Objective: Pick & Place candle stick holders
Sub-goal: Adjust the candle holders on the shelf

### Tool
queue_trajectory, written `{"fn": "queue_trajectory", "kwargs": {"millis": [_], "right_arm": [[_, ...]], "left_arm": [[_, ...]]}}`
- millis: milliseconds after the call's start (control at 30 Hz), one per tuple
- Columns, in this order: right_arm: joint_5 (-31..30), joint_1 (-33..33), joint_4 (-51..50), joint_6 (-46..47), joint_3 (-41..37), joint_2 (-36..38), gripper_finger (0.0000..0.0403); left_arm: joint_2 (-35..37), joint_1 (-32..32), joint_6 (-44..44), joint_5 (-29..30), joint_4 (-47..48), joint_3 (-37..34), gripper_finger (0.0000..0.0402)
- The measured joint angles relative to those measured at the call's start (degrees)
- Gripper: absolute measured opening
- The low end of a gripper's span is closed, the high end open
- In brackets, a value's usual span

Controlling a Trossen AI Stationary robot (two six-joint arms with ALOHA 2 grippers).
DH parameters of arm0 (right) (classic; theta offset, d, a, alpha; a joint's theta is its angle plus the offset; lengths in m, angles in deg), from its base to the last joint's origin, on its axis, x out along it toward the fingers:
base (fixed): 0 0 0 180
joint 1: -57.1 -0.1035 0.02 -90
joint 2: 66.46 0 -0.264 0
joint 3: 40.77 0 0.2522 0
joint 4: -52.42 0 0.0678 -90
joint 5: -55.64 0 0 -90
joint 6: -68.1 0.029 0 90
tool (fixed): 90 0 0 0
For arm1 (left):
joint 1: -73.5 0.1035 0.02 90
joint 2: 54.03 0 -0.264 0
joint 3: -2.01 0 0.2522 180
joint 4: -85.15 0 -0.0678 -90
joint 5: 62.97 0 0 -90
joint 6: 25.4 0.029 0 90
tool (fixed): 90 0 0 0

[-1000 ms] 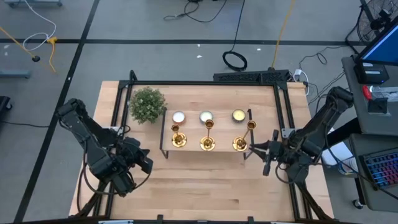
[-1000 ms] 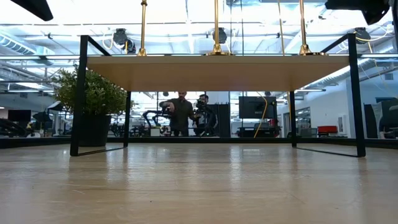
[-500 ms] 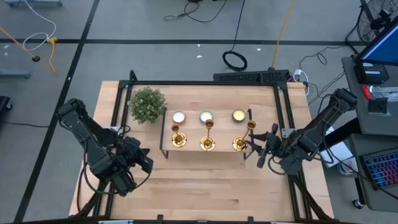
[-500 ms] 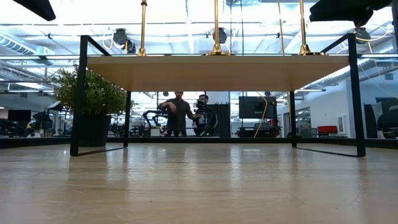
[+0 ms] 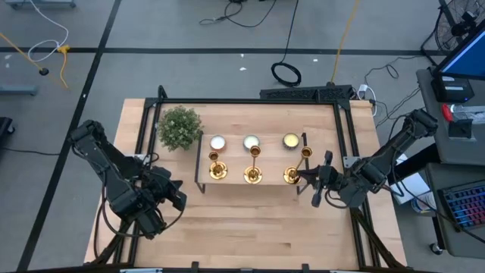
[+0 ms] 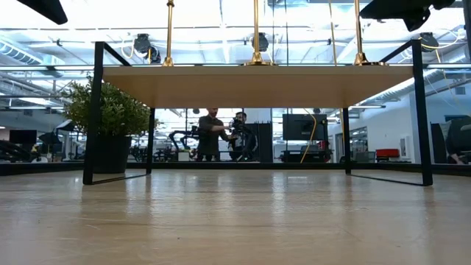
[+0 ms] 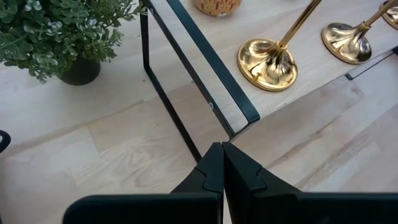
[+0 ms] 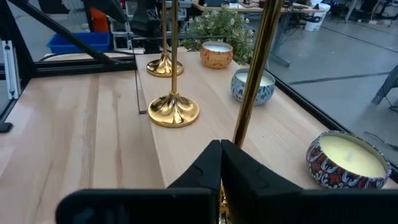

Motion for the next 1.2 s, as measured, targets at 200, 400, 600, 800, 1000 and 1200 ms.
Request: {"fn": "queue_trajectory", "kwargs": {"millis": [200, 400, 600, 800, 1000, 1200], "right_arm": [[-0.1, 0.0, -0.3, 0.3, 0.0, 0.0, 0.0002], [0.1, 0.0, -1.0, 1.9, 0.0, 0.0, 0.0001], [1.0, 0.0, -7.9, 10.3, 0.0, 0.0, 0.0001], [-0.5, 0.5, -8.2, 10.8, 0.0, 0.0, 0.0001], [-0.3, 1.3, -8.2, 10.5, 0.0, 0.0, 0.0000], [-0.3, 1.4, -7.3, 9.8, 0.0, -0.1, 0.0000]], "left_arm": [[0.0, 0.0, 0.0, 0.0, -0.3, 0.0, 0.0000], [0.0, 0.0, -0.1, 0.0, -0.3, 0.0, 0.0000], [0.0, 0.0, -0.1, -0.1, -0.5, 0.0, 0.0000], [0.0, 0.0, -0.2, -0.1, -0.5, 0.0, 0.0000], [0.0, 0.0, -0.4, -0.1, -0.5, 0.0, 0.0000], [0.0, 0.0, -0.4, -0.1, -0.5, 0.0, 0.0000]]}}
